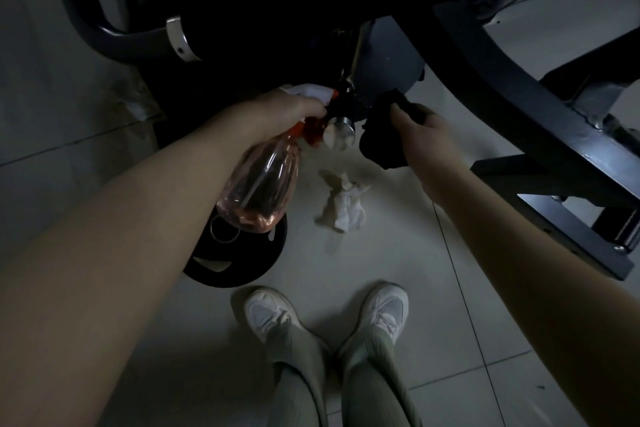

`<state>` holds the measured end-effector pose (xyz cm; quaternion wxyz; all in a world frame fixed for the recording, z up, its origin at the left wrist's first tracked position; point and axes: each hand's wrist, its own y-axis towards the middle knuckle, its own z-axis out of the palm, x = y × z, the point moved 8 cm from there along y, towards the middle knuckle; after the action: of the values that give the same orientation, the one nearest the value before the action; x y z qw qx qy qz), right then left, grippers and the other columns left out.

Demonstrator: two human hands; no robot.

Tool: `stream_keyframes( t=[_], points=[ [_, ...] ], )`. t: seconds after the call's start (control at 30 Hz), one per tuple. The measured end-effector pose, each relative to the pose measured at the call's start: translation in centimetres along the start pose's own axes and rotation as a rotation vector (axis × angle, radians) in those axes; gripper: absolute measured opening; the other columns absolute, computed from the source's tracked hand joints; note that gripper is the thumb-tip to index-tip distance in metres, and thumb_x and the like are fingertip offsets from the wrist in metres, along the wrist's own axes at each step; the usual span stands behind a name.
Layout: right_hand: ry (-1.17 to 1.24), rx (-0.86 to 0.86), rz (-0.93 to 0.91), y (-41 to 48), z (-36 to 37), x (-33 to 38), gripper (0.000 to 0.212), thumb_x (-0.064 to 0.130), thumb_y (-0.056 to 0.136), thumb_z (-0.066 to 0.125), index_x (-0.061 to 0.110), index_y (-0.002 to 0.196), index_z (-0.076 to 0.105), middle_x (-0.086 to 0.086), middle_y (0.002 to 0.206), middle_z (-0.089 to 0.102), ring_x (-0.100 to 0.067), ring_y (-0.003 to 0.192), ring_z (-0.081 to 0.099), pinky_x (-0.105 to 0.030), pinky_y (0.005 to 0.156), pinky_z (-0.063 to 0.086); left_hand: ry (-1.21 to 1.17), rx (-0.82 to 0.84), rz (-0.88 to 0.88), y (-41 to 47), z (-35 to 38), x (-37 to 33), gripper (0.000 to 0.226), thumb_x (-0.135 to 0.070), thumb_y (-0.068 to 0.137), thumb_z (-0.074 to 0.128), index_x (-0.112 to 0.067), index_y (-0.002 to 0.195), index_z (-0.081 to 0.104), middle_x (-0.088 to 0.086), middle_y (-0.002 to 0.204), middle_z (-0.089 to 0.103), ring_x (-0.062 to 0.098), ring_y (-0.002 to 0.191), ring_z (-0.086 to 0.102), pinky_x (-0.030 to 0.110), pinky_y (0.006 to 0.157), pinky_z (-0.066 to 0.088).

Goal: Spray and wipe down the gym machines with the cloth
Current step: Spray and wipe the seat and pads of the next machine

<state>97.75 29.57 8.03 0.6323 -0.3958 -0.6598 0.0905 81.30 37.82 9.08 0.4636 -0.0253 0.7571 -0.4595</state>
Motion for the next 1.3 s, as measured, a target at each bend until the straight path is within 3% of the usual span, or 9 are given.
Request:
stream_keyframes(
  t=[0.3, 0.37, 0.47, 0.63, 0.73, 0.87, 1.03, 1.23, 1.3],
  points=[
    [0.008, -0.029, 0.0, -1.3, -0.4, -0.5, 0.026, 0.026, 0.097, 0.051, 0.015, 0.12, 0.052, 0.007, 0.084, 0.06, -0.005, 0.072, 0.061, -0.015, 0.06, 0.053, 0.121, 0.008, 0.012, -2.2, 0.1, 0.1, 0.039, -0.007, 0.09, 0.051, -0.032, 0.119, 0.055, 0.001, 0.084, 0.062, 0.015, 0.07, 0.061, 0.028, 0.057, 0.05],
    [-0.014, -0.034, -0.003, -1.6, -0.5, -0.4, 0.031, 0.027, 0.097, 0.05, 0.013, 0.125, 0.052, 0.01, 0.084, 0.058, -0.002, 0.072, 0.059, -0.011, 0.057, 0.05, 0.123, -0.005, 0.011, -2.7, 0.1, 0.0, 0.032, -0.007, 0.09, 0.051, -0.033, 0.105, 0.06, 0.004, 0.074, 0.06, 0.014, 0.064, 0.058, 0.026, 0.053, 0.048],
    [-0.022, -0.038, 0.004, -2.2, -0.8, -0.4, 0.034, 0.029, 0.097, 0.049, 0.013, 0.127, 0.051, 0.011, 0.084, 0.056, -0.001, 0.074, 0.057, -0.013, 0.062, 0.049, 0.155, -0.026, -0.003, -3.6, 0.1, -0.1, 0.034, -0.008, 0.089, 0.051, -0.042, 0.083, 0.056, 0.006, 0.066, 0.058, 0.014, 0.059, 0.054, 0.023, 0.05, 0.045],
    [-0.033, -0.026, -0.004, -3.2, -0.8, -0.3, 0.019, 0.029, 0.097, 0.048, 0.019, 0.113, 0.052, 0.009, 0.083, 0.057, -0.004, 0.074, 0.059, -0.019, 0.067, 0.051, 0.276, -0.065, 0.023, -5.5, 0.5, -0.5, 0.013, -0.015, 0.089, 0.053, -0.022, 0.082, 0.061, 0.001, 0.069, 0.057, 0.013, 0.065, 0.054, 0.023, 0.055, 0.045],
    [-0.028, -0.011, 0.006, -3.6, -0.8, -0.4, 0.009, 0.029, 0.098, 0.048, 0.024, 0.105, 0.047, 0.008, 0.084, 0.058, -0.006, 0.076, 0.06, -0.023, 0.07, 0.053, 0.353, -0.159, 0.066, -6.7, 0.6, -0.8, 0.028, -0.02, 0.091, 0.052, -0.021, 0.063, 0.051, -0.002, 0.061, 0.05, 0.015, 0.059, 0.05, 0.025, 0.057, 0.04],
    [-0.018, -0.025, 0.005, -4.1, -0.9, -0.4, 0.007, 0.028, 0.098, 0.048, 0.023, 0.103, 0.049, 0.007, 0.083, 0.058, -0.01, 0.077, 0.061, -0.028, 0.073, 0.053, 0.626, -0.144, 0.214, -8.7, 2.3, -1.9, 0.018, -0.021, 0.089, 0.046, -0.014, 0.073, 0.042, 0.001, 0.068, 0.045, 0.021, 0.064, 0.048, 0.029, 0.055, 0.035],
    [-0.011, -0.023, 0.004, -4.3, -0.6, -0.2, 0.01, 0.025, 0.098, 0.048, 0.022, 0.106, 0.05, 0.006, 0.084, 0.058, -0.007, 0.074, 0.06, -0.023, 0.067, 0.053, 0.934, -0.222, 0.272, -9.9, 4.0, -1.9, 0.033, -0.02, 0.096, 0.042, -0.003, 0.123, 0.047, 0.011, 0.085, 0.047, 0.027, 0.076, 0.048, 0.038, 0.066, 0.045],
    [-0.044, -0.02, 0.01, -4.1, -0.5, -0.2, 0.022, 0.029, 0.098, 0.047, 0.019, 0.118, 0.051, 0.006, 0.087, 0.058, -0.007, 0.077, 0.061, -0.022, 0.067, 0.053, 0.876, -0.246, 0.309, -9.7, 4.6, -1.3, 0.038, -0.021, 0.092, 0.034, 0.0, 0.12, 0.05, 0.012, 0.078, 0.045, 0.027, 0.068, 0.046, 0.032, 0.053, 0.039],
    [-0.048, -0.034, 0.025, -4.1, -0.5, -0.4, 0.029, 0.03, 0.098, 0.047, 0.017, 0.123, 0.051, 0.005, 0.091, 0.06, -0.008, 0.08, 0.062, -0.023, 0.068, 0.054, 0.851, -0.294, 0.318, -9.8, 4.1, -1.0, 0.036, -0.026, 0.092, 0.03, -0.001, 0.098, 0.054, 0.006, 0.066, 0.041, 0.025, 0.058, 0.043, 0.029, 0.05, 0.034]
  ],
)
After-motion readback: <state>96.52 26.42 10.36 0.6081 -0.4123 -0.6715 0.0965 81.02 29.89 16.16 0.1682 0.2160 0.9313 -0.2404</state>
